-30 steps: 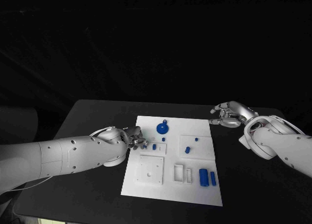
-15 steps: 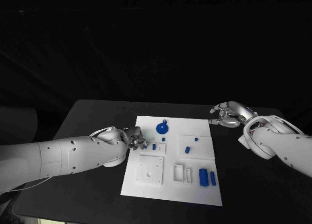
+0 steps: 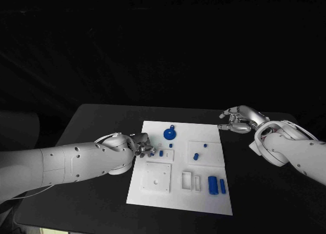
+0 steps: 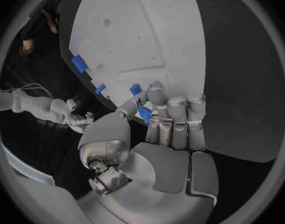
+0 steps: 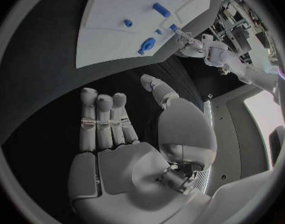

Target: Assemble the parts on the task board

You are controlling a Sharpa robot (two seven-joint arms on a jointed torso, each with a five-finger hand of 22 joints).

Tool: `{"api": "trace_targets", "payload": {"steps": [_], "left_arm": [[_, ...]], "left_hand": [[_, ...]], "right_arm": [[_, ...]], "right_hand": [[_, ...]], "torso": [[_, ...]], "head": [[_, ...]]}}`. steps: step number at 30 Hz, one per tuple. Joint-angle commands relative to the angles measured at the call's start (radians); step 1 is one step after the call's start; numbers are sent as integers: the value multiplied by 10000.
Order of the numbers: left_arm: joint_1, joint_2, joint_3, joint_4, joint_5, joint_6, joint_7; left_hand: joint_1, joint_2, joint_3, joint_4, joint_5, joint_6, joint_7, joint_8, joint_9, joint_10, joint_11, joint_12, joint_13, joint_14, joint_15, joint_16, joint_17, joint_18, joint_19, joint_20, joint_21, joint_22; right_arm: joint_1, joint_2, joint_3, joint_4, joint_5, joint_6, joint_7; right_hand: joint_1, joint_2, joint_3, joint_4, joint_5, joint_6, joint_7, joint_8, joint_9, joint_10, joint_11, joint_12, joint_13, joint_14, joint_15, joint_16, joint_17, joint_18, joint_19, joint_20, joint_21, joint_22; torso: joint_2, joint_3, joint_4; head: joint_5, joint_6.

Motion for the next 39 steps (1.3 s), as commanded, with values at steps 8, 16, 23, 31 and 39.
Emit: {"api": "trace_targets", "payload": {"steps": [8, 16, 23, 31, 39], "left_arm": [[-22, 14, -8, 8, -186, 260, -68], [-22, 16, -8, -19, -196, 361, -102], [-22, 31, -8, -19, -259, 462, -127], [-22, 32, -8, -24, -315, 606, -172], [-22, 42, -8, -4, -301, 756, -161]], "left_hand": [[3, 100, 176, -10, 21, 508, -415, 40, 5, 250, -433, 42, 11, 563, -835, 68, -14, 296, 49, -1233, 39, 184], [3, 89, 175, -9, 14, 504, -413, 40, 8, 245, -432, 44, 10, 559, -835, 68, -18, 296, 48, -1231, 42, 182], [4, 87, 175, -8, 8, 501, -413, 39, 10, 243, -431, 45, 9, 558, -834, 69, -21, 296, 47, -1231, 43, 181], [10, 85, 179, -8, 0, 499, -413, 39, 13, 240, -431, 47, 8, 555, -834, 70, -25, 297, 46, -1231, 45, 179], [-51, 70, 153, -8, 22, 541, -415, 59, 29, 259, -428, 95, 19, 568, -825, 117, -27, 292, 35, -1221, 68, 176]], "right_arm": [[-4, 2, 0, 12, -28, 78, 51], [-4, -2, 0, 15, -28, 86, 52], [-4, -2, 0, 17, -28, 89, 53], [-4, -11, 0, 14, -27, 87, 49], [-4, -13, 0, 14, -26, 93, 51]], "right_hand": [[-13, 75, 40, -1, 49, 20, 73, 54, -11, -78, -6, 46, -18, -79, -8, 51, -20, 678, -16, 20, -58, 18], [-17, 76, 39, 2, 48, 20, 73, 54, -11, -79, -6, 47, -19, -80, -8, 52, -22, 678, -16, 21, -59, 19], [-20, 76, 38, 4, 48, 20, 73, 54, -11, -79, -6, 47, -20, -80, -8, 53, -23, 678, -16, 21, -60, 19], [-23, 75, 37, 6, 49, 21, 73, 55, -12, -79, -6, 48, -21, -81, -8, 55, -25, 678, -15, 22, -61, 20], [-25, 76, 37, 8, 50, 20, 73, 55, -12, -79, -6, 49, -23, -82, -8, 56, -28, 678, -15, 22, -62, 20]], "torso": [[1, -2, 1], [2, 0, 3], [-1, 5, -1], [-3, 6, -6], [0, 3, -1]], "head": [[-7, 4], [-13, 14], [-16, 10], [-25, 3], [-37, 1]]}}
